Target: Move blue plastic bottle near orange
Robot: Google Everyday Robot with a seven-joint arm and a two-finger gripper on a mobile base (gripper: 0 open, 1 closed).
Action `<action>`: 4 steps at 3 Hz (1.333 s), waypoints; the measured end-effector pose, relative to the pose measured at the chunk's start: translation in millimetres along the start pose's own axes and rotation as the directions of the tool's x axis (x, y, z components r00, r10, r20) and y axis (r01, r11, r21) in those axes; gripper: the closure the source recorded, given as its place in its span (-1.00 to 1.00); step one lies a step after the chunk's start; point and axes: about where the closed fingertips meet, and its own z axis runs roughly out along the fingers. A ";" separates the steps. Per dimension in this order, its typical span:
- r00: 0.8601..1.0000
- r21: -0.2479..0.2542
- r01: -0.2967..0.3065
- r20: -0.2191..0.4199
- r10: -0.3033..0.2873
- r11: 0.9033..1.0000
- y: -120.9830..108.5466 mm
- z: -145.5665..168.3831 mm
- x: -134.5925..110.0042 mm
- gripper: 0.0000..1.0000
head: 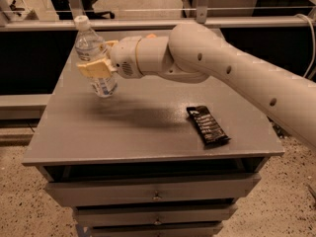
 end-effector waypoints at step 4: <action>0.996 0.308 0.085 -0.021 -0.083 0.948 -83.4 -96.7 -3.8 1.00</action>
Offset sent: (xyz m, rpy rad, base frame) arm 0.0104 -0.0322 0.0096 -0.0044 -0.0391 -0.1196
